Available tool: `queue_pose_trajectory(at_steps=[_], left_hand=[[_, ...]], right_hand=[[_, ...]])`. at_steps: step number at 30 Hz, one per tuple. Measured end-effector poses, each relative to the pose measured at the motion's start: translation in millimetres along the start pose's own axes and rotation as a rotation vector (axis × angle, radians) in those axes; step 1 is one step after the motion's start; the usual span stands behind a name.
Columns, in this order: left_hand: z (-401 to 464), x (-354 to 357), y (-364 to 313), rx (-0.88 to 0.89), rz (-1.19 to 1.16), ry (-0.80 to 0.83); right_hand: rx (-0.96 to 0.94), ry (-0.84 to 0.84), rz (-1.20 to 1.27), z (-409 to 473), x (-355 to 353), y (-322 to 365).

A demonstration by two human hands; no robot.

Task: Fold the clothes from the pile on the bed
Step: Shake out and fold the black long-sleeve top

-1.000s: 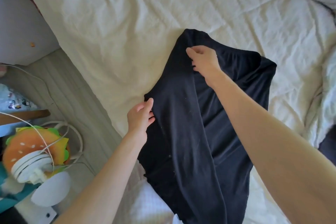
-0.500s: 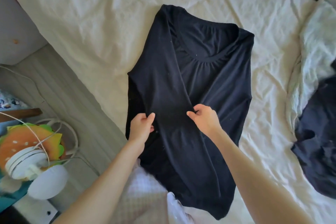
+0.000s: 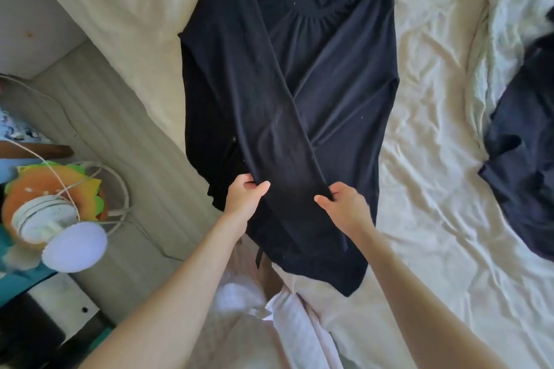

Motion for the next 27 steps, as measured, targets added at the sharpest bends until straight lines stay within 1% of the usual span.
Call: queue_pose_trajectory(at_steps=[2,4,7,8,10,12,14,16,19,21,23,25,27], left_hand=[[-6.6,6.0,10.6,-0.010,0.065,0.045],[-11.7,4.1,18.3,-0.019,0.090,0.051],[-12.6,-19.6,28.3,-0.012,0.086,-0.063],[-10.8,-33.4,29.5,0.006,0.085,-0.124],[0.5,-64.7,26.8,0.064,0.131,-0.237],[24.0,-96.4,21.9,0.110,0.188,-0.309],[50.8,-121.4,16.4,0.142,0.195,-0.324],[74.0,-134.9,8.8,0.171,0.138,-0.304],[92.0,-133.0,2.0,0.213,0.065,-0.223],[93.6,-122.8,7.2,0.228,0.127,-0.149],[88.9,-110.0,17.9,0.239,0.241,-0.075],[81.4,-106.7,32.2,0.220,0.317,-0.050],[71.8,-105.8,40.4,0.250,0.352,-0.008]], right_hand=[[-0.013,-0.091,-0.098,-7.5,-5.4,-5.0],[-0.010,-0.196,-0.084,-17.0,-14.3,-10.3],[-0.045,-0.330,-0.104,-34.7,-20.8,-14.3],[-0.103,-0.373,-0.149,-41.1,-18.5,-8.8],[-0.310,-0.448,-0.271,-52.1,-6.2,16.2],[-0.517,-0.460,-0.387,-55.2,17.5,45.4],[-0.615,-0.436,-0.433,-49.7,42.0,64.5],[-0.592,-0.420,-0.395,-40.0,59.0,70.2],[-0.516,-0.420,-0.342,-35.9,73.5,61.6],[-0.507,-0.410,-0.332,-38.2,80.3,52.7],[-0.500,-0.392,-0.329,-42.8,83.6,40.7],[-0.503,-0.368,-0.348,-49.2,86.9,31.0],[-0.498,-0.357,-0.354,-54.7,86.4,24.4]])
Point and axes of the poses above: each hand's wrist, its own z-axis towards the middle knuckle, its own x-axis out of the palm, y = z × x, the point moved 8 cm from there along z, towards the middle knuckle, and after that the axes turned 7 degrees about z, right-handed, at the moved point
